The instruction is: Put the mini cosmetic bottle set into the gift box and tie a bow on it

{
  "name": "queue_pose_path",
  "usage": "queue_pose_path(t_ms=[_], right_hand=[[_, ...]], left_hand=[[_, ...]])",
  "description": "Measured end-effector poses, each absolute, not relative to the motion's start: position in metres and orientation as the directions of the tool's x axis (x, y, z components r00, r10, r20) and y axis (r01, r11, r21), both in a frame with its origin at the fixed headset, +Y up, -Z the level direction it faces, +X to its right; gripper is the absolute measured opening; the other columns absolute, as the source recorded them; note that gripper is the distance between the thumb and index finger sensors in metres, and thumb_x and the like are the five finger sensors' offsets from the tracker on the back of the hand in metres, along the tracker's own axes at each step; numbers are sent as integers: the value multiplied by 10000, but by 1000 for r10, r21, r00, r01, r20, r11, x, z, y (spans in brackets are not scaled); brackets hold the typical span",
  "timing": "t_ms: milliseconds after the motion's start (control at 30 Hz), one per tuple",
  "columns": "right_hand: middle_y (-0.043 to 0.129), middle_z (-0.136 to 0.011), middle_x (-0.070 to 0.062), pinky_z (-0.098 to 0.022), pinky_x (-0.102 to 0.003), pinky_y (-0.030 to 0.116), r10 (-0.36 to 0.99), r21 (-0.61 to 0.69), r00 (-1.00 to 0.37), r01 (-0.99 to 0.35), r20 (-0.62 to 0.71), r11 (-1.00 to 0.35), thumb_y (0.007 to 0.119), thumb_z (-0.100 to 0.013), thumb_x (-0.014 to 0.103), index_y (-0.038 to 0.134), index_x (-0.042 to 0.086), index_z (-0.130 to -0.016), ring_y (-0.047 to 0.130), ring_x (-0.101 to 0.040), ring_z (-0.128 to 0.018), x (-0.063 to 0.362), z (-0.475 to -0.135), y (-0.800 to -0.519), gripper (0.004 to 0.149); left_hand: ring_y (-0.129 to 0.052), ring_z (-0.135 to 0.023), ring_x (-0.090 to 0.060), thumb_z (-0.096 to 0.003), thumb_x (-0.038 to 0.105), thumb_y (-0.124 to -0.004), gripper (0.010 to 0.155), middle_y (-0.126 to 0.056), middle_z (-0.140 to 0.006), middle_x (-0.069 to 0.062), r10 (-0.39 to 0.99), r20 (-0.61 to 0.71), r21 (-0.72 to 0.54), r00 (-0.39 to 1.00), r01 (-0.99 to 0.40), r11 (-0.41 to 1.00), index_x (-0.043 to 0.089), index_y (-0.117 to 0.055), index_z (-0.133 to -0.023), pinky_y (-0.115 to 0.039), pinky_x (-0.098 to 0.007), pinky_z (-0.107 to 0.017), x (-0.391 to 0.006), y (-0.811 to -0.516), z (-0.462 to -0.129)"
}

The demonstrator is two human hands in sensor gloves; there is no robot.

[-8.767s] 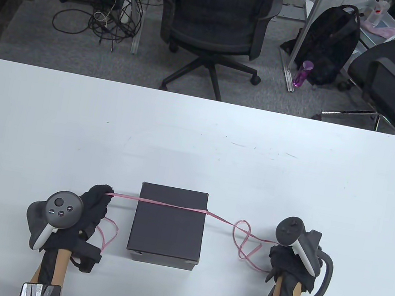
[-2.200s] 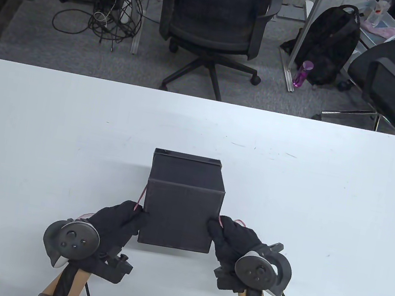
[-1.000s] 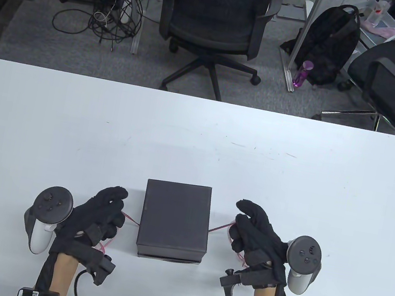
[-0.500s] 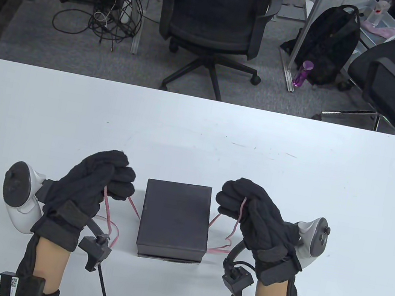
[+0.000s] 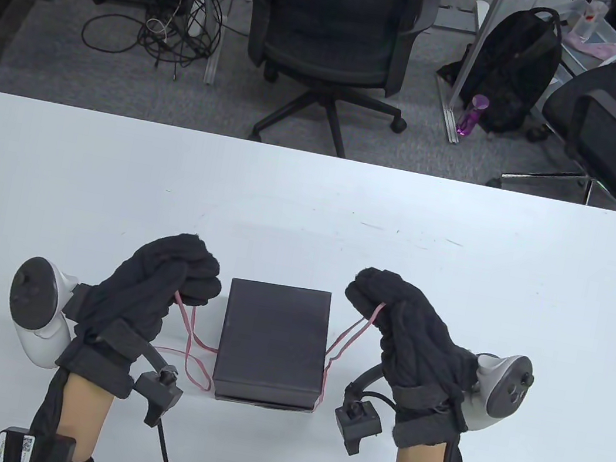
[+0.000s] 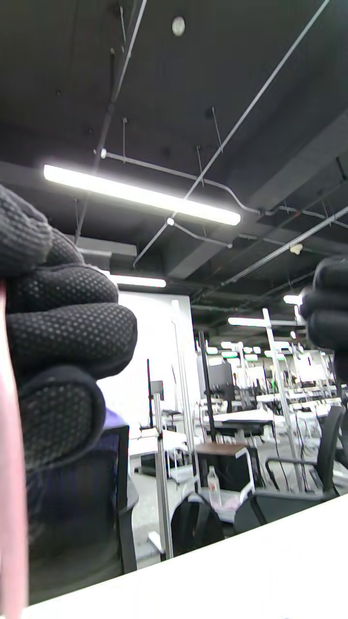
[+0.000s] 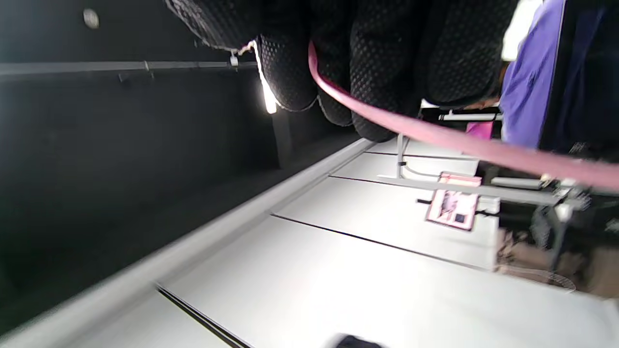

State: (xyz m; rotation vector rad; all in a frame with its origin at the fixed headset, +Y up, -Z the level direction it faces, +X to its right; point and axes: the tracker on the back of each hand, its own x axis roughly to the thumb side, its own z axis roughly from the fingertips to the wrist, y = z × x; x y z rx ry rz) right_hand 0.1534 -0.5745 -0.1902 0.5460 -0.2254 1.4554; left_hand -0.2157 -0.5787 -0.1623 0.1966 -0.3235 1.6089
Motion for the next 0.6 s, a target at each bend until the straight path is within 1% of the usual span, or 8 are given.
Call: queue_pose_path(t_ms=[67,133,200,300,367,433,533,600], right_hand=[[803,-950,-263,-610,-556,764,887,217,81,-976,454,-21,613,-629,314,762,25,-969,883,-414,-789,149,-191,-580,470],[806,-945,-265,-608,-557,762,886,228,95,-973,454,-13,637,-620,299,779,22,-950,879,-422,-788,145,-192,-583,454],[802,-946,-255,-614,-547,758,869,221,106,-975,483,-4,651,-612,296,784,32,-939,871,-413,-800,144,-191,-578,441],[807,-922,-258,-616,-541,757,839,209,110,-978,532,-5,658,-605,296,788,33,-929,873,-406,-796,144,-186,-562,437],[805,-926,-247,-619,-537,757,807,194,116,-981,579,2,658,-603,300,787,42,-928,873,-400,-801,144,-183,-552,435],[807,-925,-248,-619,-539,755,793,208,139,-978,593,15,657,-603,301,788,42,-928,873,-401,-801,143,-180,-546,436],[809,-936,-247,-619,-548,747,803,191,86,-981,589,-35,650,-612,308,792,42,-932,869,-406,-804,137,-178,-549,440],[812,-944,-254,-608,-561,750,813,167,20,-981,582,-95,639,-620,320,789,40,-944,876,-418,-798,132,-179,-559,454]], left_hand=[[-1034,-758,-162,-598,370,-678,444,-897,-904,22,926,369,-83,-84,-995,-57,259,-719,-1025,-912,-372,-611,-213,-565,-162],[-1032,-763,-159,-597,371,-676,445,-893,-908,22,918,388,-84,-79,-995,-50,260,-717,-1026,-910,-370,-616,-210,-555,-161],[-1027,-778,-160,-597,371,-674,446,-886,-918,24,912,406,-75,-54,-997,-25,266,-711,-1029,-902,-376,-630,-207,-551,-162],[-1012,-808,-178,-598,371,-673,450,-873,-941,16,922,387,-71,-19,-997,9,273,-706,-1035,-886,-396,-646,-204,-556,-165],[-1001,-823,-198,-600,373,-673,450,-860,-959,-7,932,362,-95,-27,-995,8,273,-709,-1037,-875,-408,-656,-202,-564,-167],[-998,-828,-213,-600,370,-676,449,-857,-967,-16,939,343,-104,-29,-995,7,268,-714,-1036,-869,-419,-658,-200,-571,-169],[-985,-846,-220,-600,371,-675,450,-846,-981,-6,935,353,-111,-36,-994,4,268,-712,-1036,-859,-427,-667,-197,-575,-169],[-982,-851,-223,-601,378,-671,452,-847,-982,-8,928,365,-137,-76,-990,-27,272,-708,-1039,-856,-431,-669,-193,-577,-167]])
